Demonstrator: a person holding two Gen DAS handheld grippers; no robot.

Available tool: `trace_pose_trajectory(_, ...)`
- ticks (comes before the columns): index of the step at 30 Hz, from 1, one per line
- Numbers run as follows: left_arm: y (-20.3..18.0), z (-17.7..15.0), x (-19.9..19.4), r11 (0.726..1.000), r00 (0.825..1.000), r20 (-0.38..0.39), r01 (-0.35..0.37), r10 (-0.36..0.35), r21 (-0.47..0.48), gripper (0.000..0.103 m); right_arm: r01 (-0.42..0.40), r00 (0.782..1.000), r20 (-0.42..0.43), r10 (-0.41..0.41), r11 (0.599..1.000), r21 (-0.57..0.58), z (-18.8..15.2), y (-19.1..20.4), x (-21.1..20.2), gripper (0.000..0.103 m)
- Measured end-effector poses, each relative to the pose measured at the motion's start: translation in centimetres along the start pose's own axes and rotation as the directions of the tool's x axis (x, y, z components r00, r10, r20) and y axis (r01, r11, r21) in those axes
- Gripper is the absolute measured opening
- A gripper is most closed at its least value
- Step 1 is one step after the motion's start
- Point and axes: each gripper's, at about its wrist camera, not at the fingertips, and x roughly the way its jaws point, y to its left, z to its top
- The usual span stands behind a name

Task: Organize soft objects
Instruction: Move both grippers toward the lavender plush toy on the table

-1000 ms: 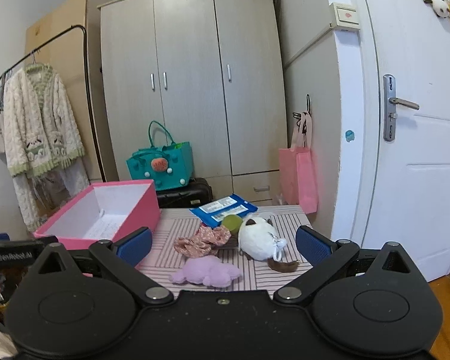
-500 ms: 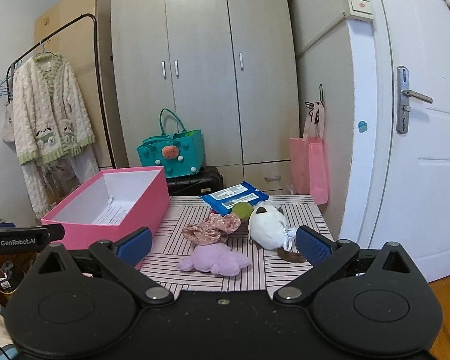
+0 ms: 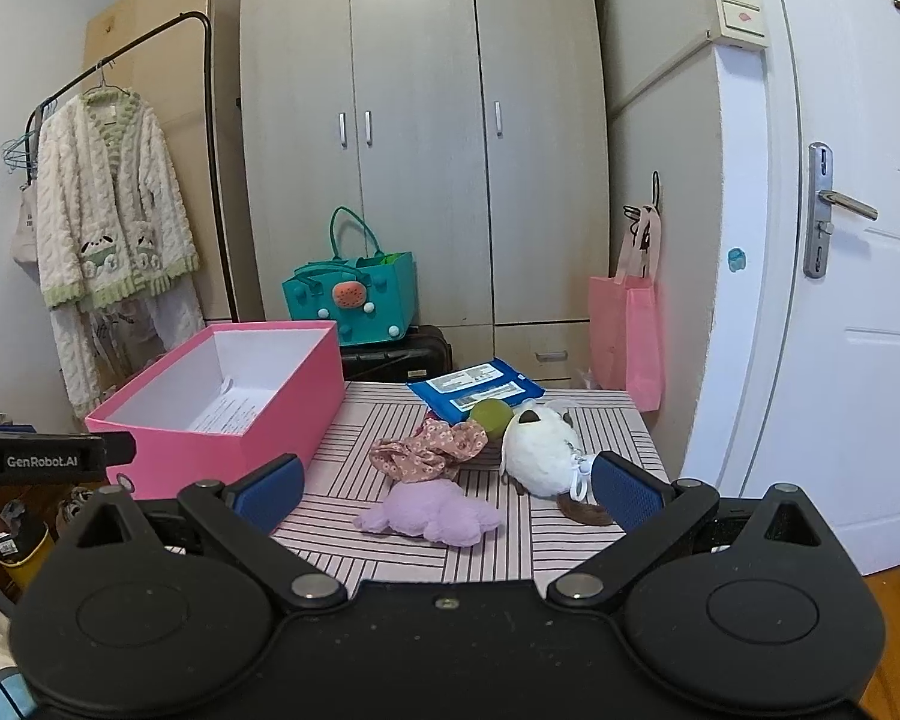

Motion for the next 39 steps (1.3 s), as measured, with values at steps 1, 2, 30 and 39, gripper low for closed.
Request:
trace_pose_trajectory(1, 0.0, 0.0, 0.1, 1.000, 1.000, -0.003, 0.001, -0.001, 0.002, 0.103, -0.001, 1.000, -0.002, 0.001, 1.000, 0.000, 0.0, 0.0, 0.1, 0.103)
trace_pose_trajectory(2, -0.1, -0.1, 0.1, 1.000, 1.000, -0.005, 0.002, -0.002, 0.003, 0.103, 0.000, 1.000, -0.005, 0.000, 1.000, 0.001, 0.0, -0.1, 0.2, 0.103)
trace_pose_trajectory(30, 0.0, -0.3, 0.2, 1.000, 1.000, -0.008, 0.006, -0.006, 0.020, 0.103, 0.001, 1.000, -0.031, -0.001, 1.000, -0.001, -0.4, -0.4, 1.0, 0.103)
trace_pose_trajectory(39, -0.1, 0.3, 1.0, 0.999, 0.999, 0.041, 0.025, -0.026, 0.023, 0.103, -0.048, 0.999, 0.007, 0.048, 0.996, 0.074, -0.2, -2.7, 1.7, 0.103)
